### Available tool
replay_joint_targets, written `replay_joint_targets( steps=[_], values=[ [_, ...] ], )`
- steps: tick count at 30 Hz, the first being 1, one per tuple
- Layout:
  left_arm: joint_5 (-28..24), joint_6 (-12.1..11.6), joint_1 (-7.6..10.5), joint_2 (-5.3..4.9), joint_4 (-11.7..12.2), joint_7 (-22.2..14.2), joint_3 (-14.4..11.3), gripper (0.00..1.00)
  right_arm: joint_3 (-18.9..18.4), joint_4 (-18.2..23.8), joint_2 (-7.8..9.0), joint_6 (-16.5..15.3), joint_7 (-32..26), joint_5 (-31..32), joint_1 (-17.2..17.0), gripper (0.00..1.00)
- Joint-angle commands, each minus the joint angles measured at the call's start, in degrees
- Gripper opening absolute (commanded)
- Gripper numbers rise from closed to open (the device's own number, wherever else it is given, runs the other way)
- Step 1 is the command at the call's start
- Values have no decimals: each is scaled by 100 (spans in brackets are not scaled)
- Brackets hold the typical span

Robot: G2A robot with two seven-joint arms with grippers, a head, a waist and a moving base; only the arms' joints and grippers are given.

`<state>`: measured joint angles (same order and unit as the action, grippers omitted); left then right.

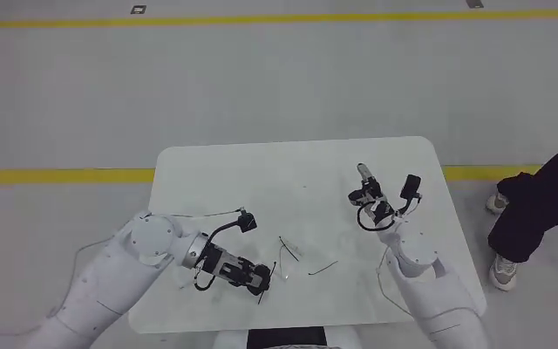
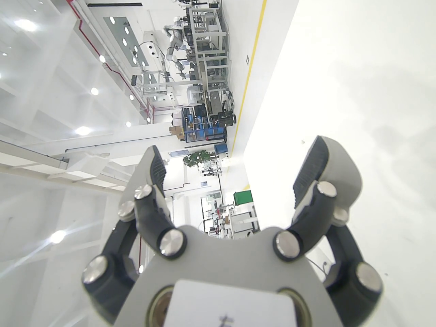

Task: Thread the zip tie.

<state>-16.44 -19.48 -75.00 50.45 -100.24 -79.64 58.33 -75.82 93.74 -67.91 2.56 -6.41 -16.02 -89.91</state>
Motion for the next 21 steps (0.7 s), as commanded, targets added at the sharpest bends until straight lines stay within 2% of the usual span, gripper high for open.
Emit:
replay_joint_targets(
  steps=[1,6,11,19,21],
  values=[
    [0,0,0,0,0,0,0,0,84,-9,1,32,-217,78,-2,100],
    [0,0,0,0,0,0,0,0,262,-204,10,102,-956,245,123,100],
    [0,0,0,0,0,0,0,0,438,-363,-9,-76,-1523,94,213,100],
    [0,0,0,0,0,0,0,0,437,-365,-10,-109,-1544,75,216,100],
    [0,0,0,0,0,0,0,0,428,-427,-22,-35,-1682,-253,191,100]
  ],
)
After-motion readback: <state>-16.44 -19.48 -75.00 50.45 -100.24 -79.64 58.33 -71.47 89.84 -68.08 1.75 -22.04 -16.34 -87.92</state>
